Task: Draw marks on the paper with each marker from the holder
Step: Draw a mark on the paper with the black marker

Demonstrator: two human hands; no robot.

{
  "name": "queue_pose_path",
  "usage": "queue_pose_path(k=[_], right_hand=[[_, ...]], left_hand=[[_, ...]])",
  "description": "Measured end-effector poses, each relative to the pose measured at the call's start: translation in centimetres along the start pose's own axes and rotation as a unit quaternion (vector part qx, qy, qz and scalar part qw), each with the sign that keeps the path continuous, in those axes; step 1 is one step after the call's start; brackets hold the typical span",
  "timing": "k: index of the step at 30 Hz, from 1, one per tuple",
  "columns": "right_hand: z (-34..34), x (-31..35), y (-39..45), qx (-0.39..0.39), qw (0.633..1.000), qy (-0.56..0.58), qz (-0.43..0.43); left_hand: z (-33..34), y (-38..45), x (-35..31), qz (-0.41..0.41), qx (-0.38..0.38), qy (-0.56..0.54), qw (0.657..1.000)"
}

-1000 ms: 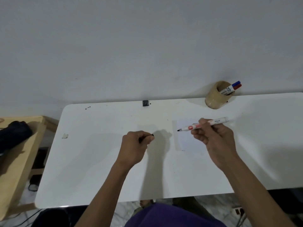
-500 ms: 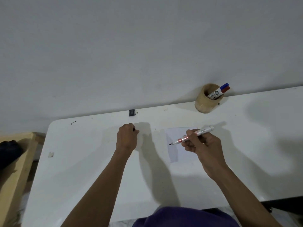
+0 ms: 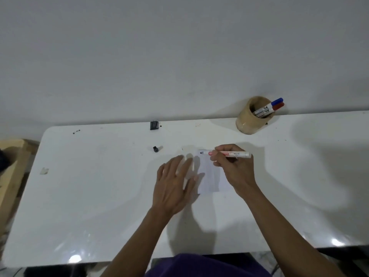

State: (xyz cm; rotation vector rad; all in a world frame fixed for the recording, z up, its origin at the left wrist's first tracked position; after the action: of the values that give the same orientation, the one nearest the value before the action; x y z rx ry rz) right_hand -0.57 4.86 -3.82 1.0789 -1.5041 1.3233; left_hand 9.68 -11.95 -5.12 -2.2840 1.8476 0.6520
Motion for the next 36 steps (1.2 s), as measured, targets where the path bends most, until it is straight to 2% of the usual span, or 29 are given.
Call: queue_pose_path(k=[2, 6, 10, 16, 25, 36], right_hand=[[0.9, -0.2, 0.8, 0.028, 0.998, -0.039, -0.041], [2.1, -0.8, 2.1, 0.050, 0.992, -0.074, -0.084], [2.9, -1.8, 2.9, 0.077, 0.988, -0.096, -0.096], [2.6, -3.5, 3.5, 0.094, 0.993, -0.055, -0.052], [3.4, -2.1, 4.5, 0.088, 0.985, -0.086, -0.124], [4.0, -2.7, 4.6, 0.092, 0.980, -0.123, -0.126]], left_hand=[[1.5, 0.0, -0.6, 0.023, 0.031, 0.037, 0.999], [3.4, -0.4, 0.6, 0.009, 0.086, 0.093, 0.992], [3.9, -0.6, 1.3, 0.010, 0.093, 0.115, 0.989], [3.8, -1.0, 1.4, 0.044, 0.061, 0.117, 0.990], [3.0, -0.7, 1.1, 0.061, -0.022, 0.111, 0.992], [2.7, -0.5, 1.1, 0.056, -0.038, 0.098, 0.993]])
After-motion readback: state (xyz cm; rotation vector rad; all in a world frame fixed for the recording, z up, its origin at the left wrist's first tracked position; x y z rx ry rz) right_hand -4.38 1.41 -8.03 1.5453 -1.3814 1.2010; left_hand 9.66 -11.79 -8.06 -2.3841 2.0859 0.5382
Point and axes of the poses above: each hand's wrist, its own y-axis towards the middle knuckle, its own z-axis out of the palm, x = y × z, the point moved 9 cm from there along y, towards the middle knuckle, and after that the axes turned 11 degrees about -x, right-handed, at the moved point
